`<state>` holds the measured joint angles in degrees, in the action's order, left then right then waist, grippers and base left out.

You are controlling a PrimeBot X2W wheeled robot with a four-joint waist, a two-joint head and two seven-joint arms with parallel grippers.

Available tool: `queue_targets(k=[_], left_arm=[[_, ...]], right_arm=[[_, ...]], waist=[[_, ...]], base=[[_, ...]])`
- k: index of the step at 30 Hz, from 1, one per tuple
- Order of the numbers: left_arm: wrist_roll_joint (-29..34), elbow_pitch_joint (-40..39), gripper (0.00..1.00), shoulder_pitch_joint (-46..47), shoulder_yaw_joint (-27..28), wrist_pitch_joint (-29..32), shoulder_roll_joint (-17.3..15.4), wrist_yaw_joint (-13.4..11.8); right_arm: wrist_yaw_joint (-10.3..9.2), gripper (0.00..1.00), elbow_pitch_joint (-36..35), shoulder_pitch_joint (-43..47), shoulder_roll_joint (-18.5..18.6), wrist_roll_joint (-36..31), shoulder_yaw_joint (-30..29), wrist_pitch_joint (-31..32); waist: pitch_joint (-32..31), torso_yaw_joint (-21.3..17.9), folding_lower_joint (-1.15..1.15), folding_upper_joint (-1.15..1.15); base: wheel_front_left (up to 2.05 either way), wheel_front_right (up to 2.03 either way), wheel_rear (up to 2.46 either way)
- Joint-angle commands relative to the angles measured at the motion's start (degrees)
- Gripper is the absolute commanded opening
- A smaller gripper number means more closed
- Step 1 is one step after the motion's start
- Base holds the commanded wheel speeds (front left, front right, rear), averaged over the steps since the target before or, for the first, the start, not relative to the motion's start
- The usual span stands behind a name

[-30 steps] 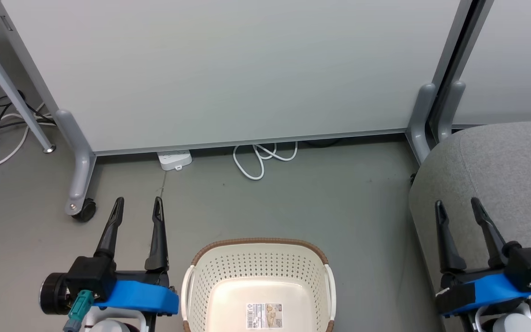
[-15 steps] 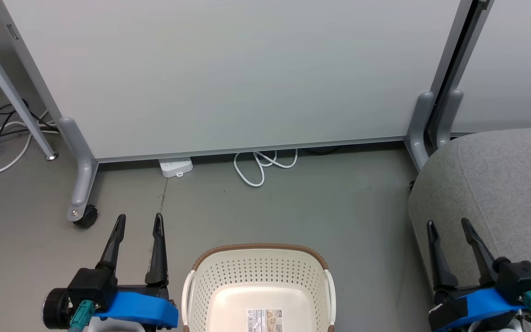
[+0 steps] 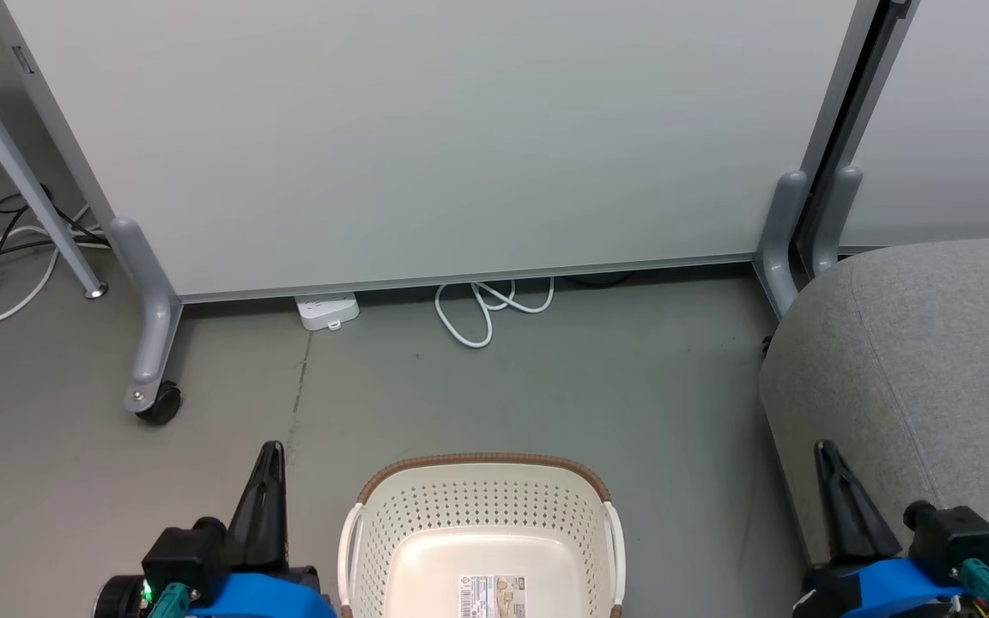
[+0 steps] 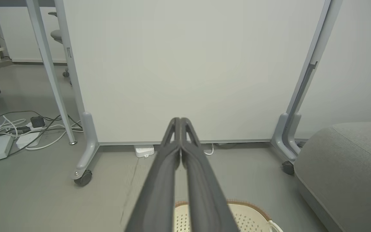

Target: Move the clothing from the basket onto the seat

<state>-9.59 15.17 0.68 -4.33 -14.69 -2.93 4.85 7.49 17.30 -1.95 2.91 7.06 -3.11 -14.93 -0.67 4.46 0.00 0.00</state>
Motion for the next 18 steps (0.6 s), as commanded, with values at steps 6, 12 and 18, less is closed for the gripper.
queue_targets(k=[6, 12, 18], left_arm=[[-7.39, -0.24, 0.0, 1.0, 1.15, 2.01, 0.0, 0.24], [-13.82, -0.42, 0.0, 1.4, 1.92, 3.6, 0.01, 0.46], [-19.8, -0.55, 0.0, 1.81, 2.71, 5.1, 0.01, 0.66]], right_arm=[[0.0, 0.0, -0.22, -1.02, 0.04, 7.55, -0.77, 2.3], [0.0, 0.0, -0.73, -1.16, 0.04, 14.24, -0.82, 3.76], [0.0, 0.0, -1.1, -1.41, 0.04, 20.43, -0.95, 5.21]], waist=[[0.04, -0.23, 0.0, 0.0], [0.08, -0.44, 0.0, 0.0], [0.12, -0.66, 0.0, 0.0]], base=[[0.0, 0.0, 0.0], [0.0, 0.0, 0.0], [0.0, 0.0, 0.0]])
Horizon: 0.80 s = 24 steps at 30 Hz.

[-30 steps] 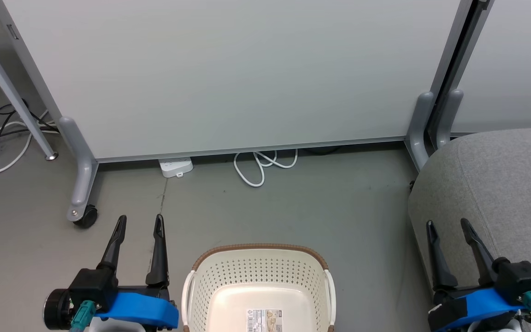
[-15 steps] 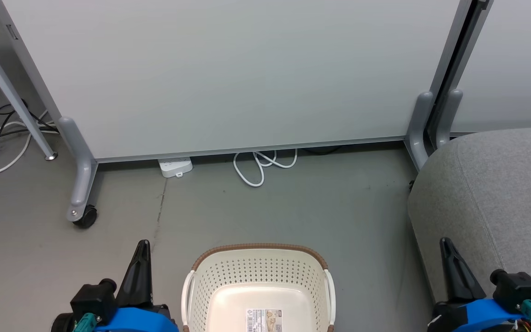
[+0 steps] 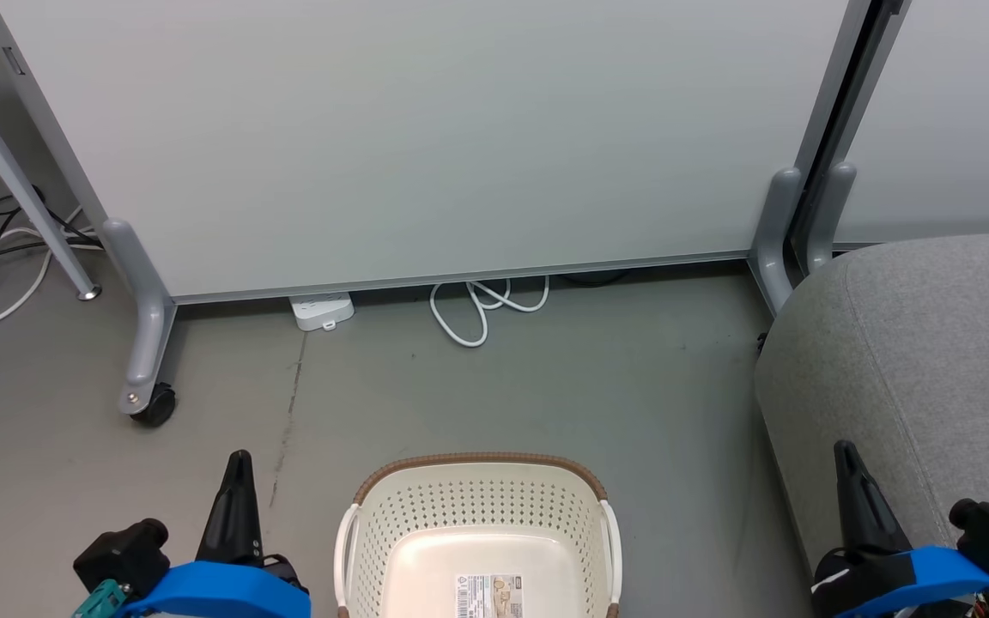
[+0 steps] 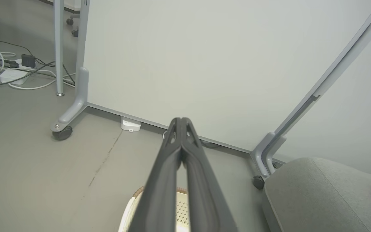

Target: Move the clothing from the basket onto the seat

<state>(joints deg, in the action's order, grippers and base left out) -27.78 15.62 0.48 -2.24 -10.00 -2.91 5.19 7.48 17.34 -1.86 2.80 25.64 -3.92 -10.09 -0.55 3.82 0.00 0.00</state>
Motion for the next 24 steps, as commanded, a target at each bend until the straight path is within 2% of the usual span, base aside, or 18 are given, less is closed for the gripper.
queue_targets(k=[1, 24], left_arm=[[-2.57, -1.02, 0.0, 2.09, 0.74, 0.65, -0.01, 0.34], [-21.07, -1.25, 0.0, 3.35, 3.16, 5.4, 0.0, 0.95]], right_arm=[[0.01, 0.0, -1.19, -1.54, 0.15, 2.83, -0.18, 0.61], [0.01, 0.0, -1.94, -2.66, 0.15, 21.95, -0.9, 5.38]], waist=[[0.01, -0.06, 0.0, 0.0], [0.16, -0.84, 0.0, 0.0]], base=[[0.0, 0.0, 0.0], [0.0, 0.0, 0.0]])
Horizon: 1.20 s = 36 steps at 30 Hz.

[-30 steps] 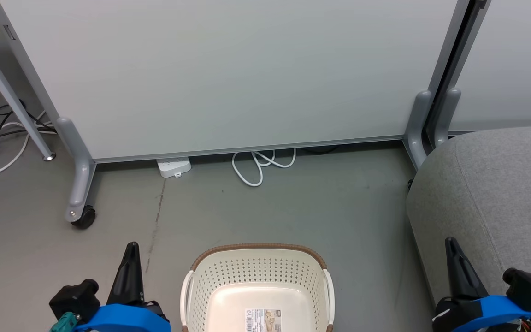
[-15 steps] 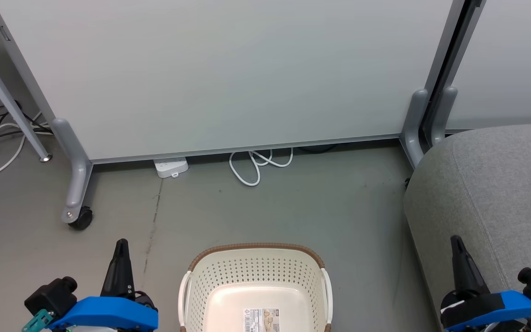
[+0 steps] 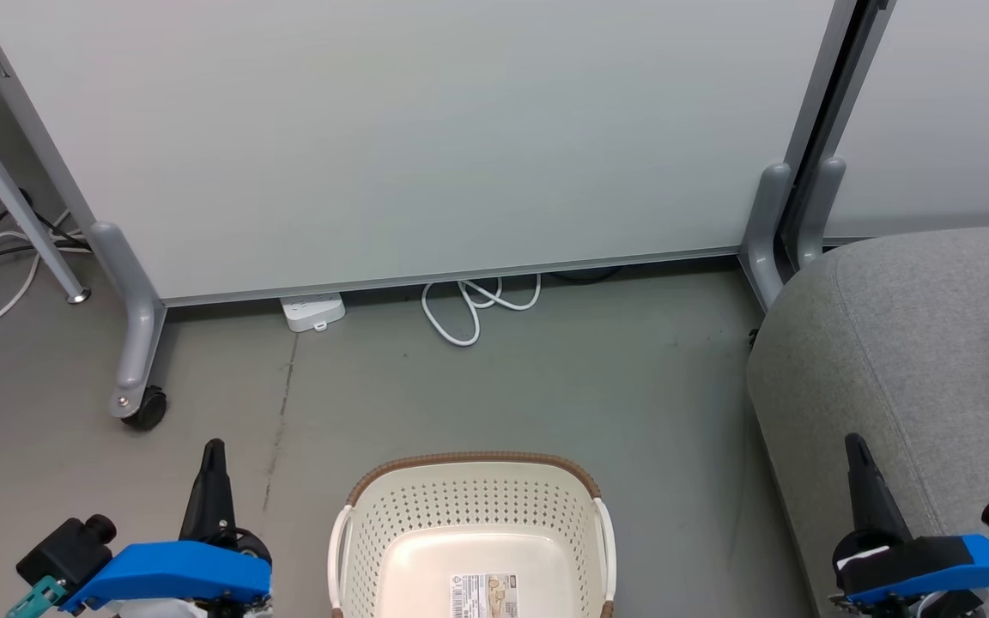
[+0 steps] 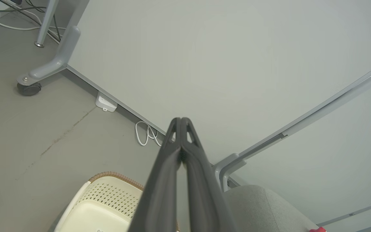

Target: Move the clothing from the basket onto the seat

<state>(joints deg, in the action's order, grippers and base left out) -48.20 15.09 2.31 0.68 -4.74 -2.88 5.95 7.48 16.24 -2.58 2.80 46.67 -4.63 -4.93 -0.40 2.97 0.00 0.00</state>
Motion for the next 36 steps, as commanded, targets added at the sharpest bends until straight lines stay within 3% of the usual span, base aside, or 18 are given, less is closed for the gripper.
queue_targets(k=[1, 36], left_arm=[[-1.39, -0.73, 0.0, 1.58, 0.33, 0.33, -0.03, 0.22], [-23.4, -0.97, 0.0, 3.13, 3.34, 6.05, -0.01, 1.0]], right_arm=[[0.01, 0.0, -0.87, -1.98, 0.15, 1.7, -0.22, 0.41], [0.02, 0.0, -1.66, -3.08, 0.15, 24.29, -1.13, 6.2]], waist=[[0.0, -0.03, 0.0, 0.0], [0.23, -1.28, 0.0, 0.0]], base=[[0.0, 0.0, 0.0], [0.0, 0.0, 0.0]])
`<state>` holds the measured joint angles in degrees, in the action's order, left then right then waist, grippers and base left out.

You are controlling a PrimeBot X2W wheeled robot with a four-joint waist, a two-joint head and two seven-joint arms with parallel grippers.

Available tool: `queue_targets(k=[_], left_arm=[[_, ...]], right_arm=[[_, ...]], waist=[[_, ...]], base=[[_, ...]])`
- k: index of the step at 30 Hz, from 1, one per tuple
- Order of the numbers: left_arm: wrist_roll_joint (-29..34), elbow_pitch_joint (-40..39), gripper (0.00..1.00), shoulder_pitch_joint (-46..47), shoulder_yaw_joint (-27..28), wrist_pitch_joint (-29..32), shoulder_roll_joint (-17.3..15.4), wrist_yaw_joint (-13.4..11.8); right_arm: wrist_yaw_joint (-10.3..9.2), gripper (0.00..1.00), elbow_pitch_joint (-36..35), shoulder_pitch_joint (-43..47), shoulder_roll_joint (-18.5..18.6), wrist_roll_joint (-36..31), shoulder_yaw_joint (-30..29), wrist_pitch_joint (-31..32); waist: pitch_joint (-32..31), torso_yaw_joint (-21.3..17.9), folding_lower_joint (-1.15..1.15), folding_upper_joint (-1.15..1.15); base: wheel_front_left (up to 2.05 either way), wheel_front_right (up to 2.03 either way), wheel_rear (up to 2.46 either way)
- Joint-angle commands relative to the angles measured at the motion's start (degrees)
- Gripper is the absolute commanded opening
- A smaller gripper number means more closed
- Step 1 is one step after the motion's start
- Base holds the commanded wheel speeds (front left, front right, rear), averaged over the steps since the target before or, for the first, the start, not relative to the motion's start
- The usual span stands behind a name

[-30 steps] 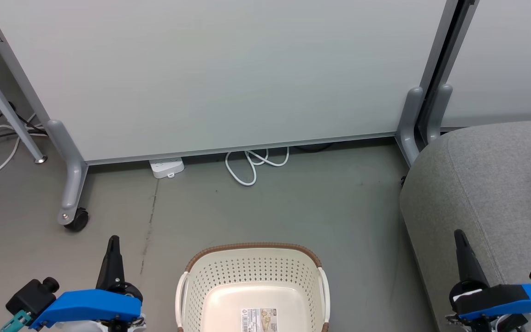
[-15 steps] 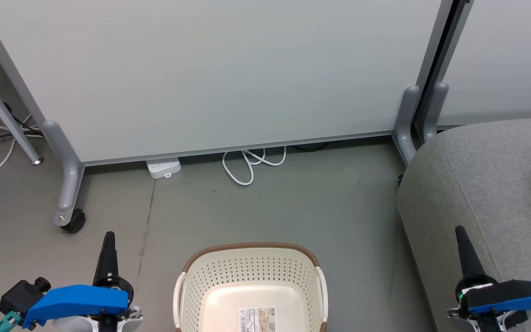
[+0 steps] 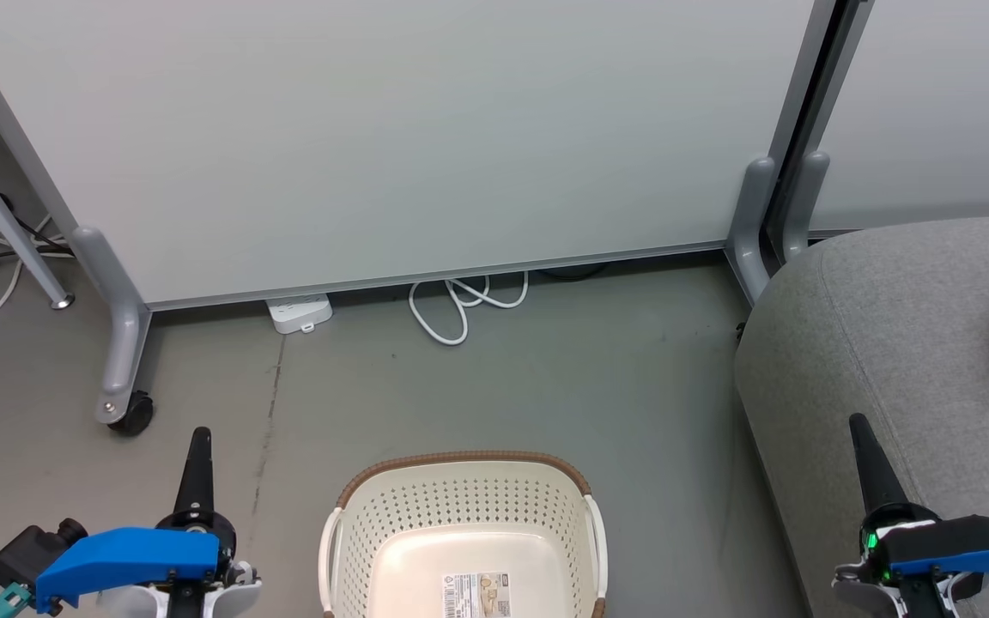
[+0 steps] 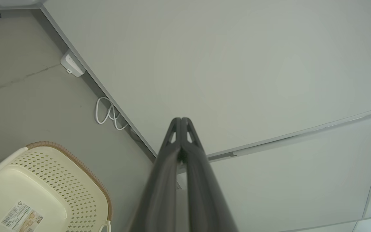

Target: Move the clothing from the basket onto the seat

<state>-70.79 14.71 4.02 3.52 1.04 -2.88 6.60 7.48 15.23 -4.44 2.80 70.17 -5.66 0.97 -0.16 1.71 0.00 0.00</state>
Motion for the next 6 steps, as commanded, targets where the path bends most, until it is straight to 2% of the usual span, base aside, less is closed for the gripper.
queue_targets(k=[1, 6], left_arm=[[-1.32, -0.59, 0.0, 1.45, 0.56, 0.4, -0.01, 0.37], [-3.95, -0.62, 0.0, 1.55, 0.86, 1.06, -0.01, 0.48]], right_arm=[[0.02, 0.0, -0.67, -1.27, 0.15, 1.36, -0.12, 0.45], [0.02, 0.0, -0.74, -1.43, 0.15, 4.01, -0.23, 1.06]], waist=[[0.01, -0.04, 0.0, 0.0], [0.04, -0.22, 0.0, 0.0]], base=[[0.0, 0.0, 0.0], [0.0, 0.0, 0.0]])
